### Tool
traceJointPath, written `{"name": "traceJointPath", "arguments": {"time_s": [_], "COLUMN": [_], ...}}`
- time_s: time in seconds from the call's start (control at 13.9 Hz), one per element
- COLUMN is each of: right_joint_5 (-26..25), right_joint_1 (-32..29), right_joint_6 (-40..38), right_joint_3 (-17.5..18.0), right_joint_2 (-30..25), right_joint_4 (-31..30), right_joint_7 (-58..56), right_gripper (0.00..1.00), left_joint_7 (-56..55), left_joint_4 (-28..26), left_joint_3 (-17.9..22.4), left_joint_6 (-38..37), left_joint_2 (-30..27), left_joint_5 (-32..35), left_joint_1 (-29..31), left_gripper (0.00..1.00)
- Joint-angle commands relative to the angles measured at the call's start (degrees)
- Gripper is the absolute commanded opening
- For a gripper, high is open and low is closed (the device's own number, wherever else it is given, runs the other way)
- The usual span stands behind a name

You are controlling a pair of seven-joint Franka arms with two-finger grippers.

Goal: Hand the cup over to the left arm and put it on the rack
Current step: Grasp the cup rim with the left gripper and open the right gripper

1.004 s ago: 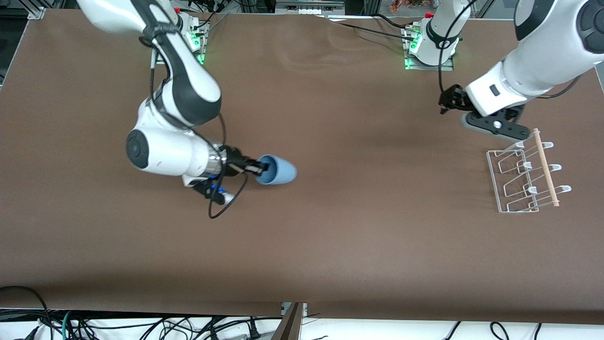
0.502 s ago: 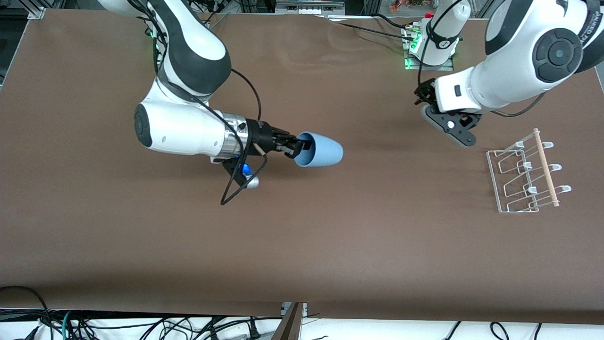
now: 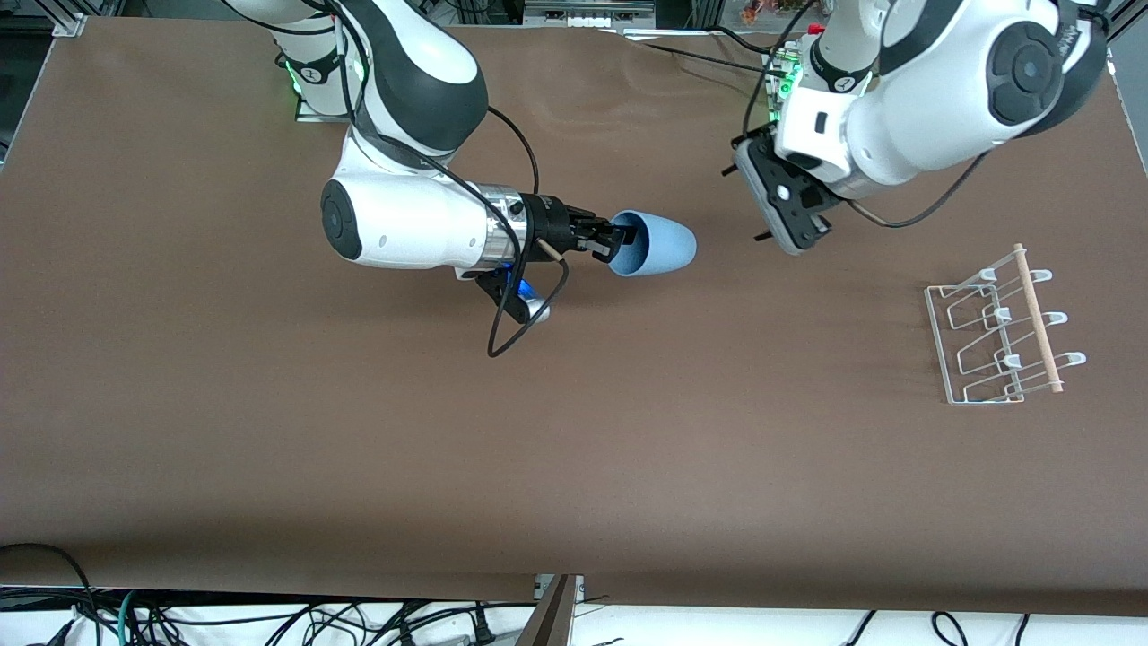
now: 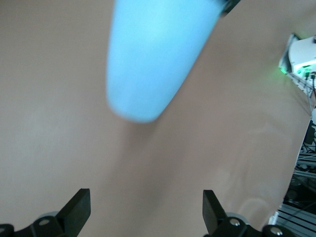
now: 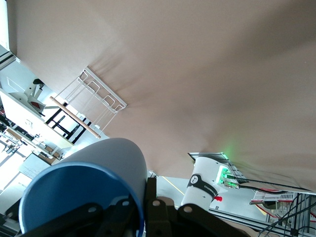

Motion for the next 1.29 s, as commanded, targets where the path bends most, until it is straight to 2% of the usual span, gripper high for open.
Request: {"name": "traceJointPath", "arguments": {"time_s": [0.0, 0.29, 0.65, 0.79, 0.86, 0.93, 1.22], "right_joint_5": [1.06, 1.15, 1.42, 1.42, 1.42, 1.42, 1.5], "right_joint_1": [0.23, 1.2, 1.37, 1.29, 1.29, 1.29, 0.68], "right_joint_6": [-0.26, 0.53, 0.62, 0.62, 0.62, 0.62, 0.45], "right_joint_3": [0.17, 0.26, 0.26, 0.26, 0.26, 0.26, 0.17], "right_joint_2": [0.89, 0.89, 0.8, 0.8, 0.8, 0.8, 0.8], "right_joint_4": [1.94, 2.38, 3.08, 3.26, 3.26, 3.26, 3.17], "right_joint_7": [1.09, 1.27, 1.44, 1.45, 1.36, 1.36, 0.39], "right_gripper": [0.0, 0.0, 0.0, 0.0, 0.0, 0.0, 0.0], "left_joint_7": [10.97, 16.53, 20.67, 21.81, 21.9, 21.9, 21.9], "left_joint_4": [0.18, 0.0, 0.17, -0.26, -0.26, -0.26, -0.18], "left_joint_3": [-0.08, -1.31, -2.72, -2.64, -2.63, -2.72, -2.63], "left_joint_6": [4.02, 9.91, 16.51, 16.34, 16.17, 16.17, 16.08], "left_joint_2": [1.06, 3.87, 7.13, 7.13, 7.13, 7.05, 7.13], "left_joint_5": [-2.04, -7.13, -8.54, -10.04, -10.04, -10.04, -10.04], "left_joint_1": [0.15, -0.64, -0.99, -0.82, -0.73, -0.73, -0.64], "left_gripper": [1.0, 1.0, 1.0, 0.35, 0.17, 0.1, 0.09]}}
